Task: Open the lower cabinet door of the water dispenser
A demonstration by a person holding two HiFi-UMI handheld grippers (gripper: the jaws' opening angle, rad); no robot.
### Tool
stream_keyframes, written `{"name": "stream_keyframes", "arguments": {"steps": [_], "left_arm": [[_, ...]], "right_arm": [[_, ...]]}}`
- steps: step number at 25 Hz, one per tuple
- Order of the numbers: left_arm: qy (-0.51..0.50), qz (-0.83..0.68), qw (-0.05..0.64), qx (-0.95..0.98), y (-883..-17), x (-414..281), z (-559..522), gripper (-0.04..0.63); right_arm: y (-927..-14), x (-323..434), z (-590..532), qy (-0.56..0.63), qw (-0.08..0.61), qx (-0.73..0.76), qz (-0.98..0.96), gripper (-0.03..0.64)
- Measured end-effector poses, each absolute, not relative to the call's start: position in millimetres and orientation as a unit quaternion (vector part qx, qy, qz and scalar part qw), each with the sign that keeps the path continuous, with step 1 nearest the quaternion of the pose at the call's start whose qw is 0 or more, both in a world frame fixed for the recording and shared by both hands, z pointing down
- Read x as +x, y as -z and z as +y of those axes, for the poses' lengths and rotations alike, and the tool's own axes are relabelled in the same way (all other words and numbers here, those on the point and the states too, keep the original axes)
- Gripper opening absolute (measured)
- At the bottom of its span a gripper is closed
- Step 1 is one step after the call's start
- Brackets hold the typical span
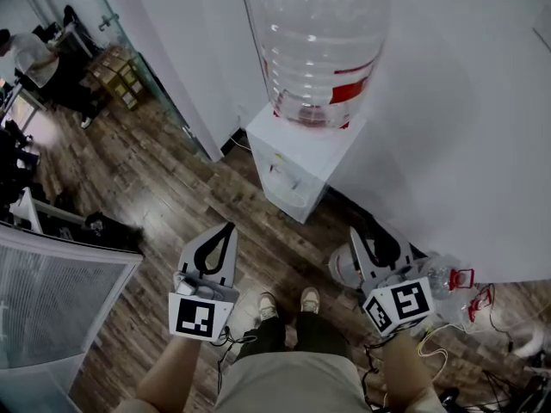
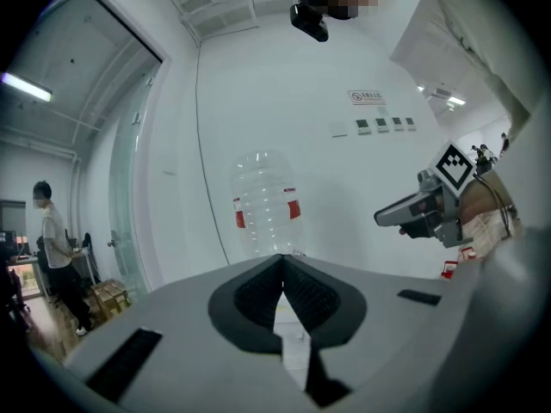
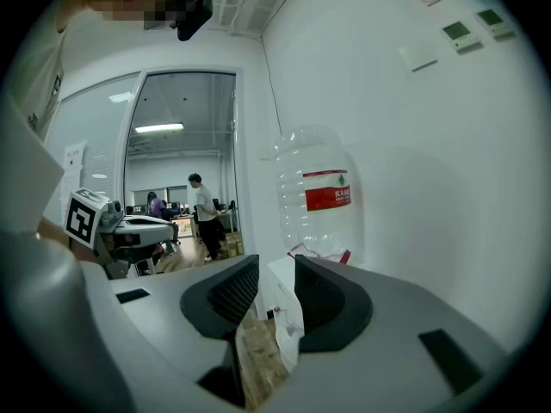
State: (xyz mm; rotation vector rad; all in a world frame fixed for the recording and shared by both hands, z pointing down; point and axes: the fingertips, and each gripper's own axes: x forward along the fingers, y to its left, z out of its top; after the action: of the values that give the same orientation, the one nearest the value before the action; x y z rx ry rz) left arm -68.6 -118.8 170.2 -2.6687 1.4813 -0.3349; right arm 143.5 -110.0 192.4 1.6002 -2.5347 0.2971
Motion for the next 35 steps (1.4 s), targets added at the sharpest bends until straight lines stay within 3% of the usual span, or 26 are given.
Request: {"name": "stream_keyframes", "arguments": {"steps": [15,35], "left_arm": [[0.097,0.479,0.001,-0.873,-284.6,-52.9,-170.5,0.006],[0.087,0.501,-0.051,-0.86,-529.7,-76.0,-214.9,0.006]], "right_arm": [[-366.2,127.1,-166.5,-0.144,0.09,0.512,-0.842,0.293],[-638.5,116.0,-222.5,-0.164,0.163,0.5,-0.835,0.344]]}}
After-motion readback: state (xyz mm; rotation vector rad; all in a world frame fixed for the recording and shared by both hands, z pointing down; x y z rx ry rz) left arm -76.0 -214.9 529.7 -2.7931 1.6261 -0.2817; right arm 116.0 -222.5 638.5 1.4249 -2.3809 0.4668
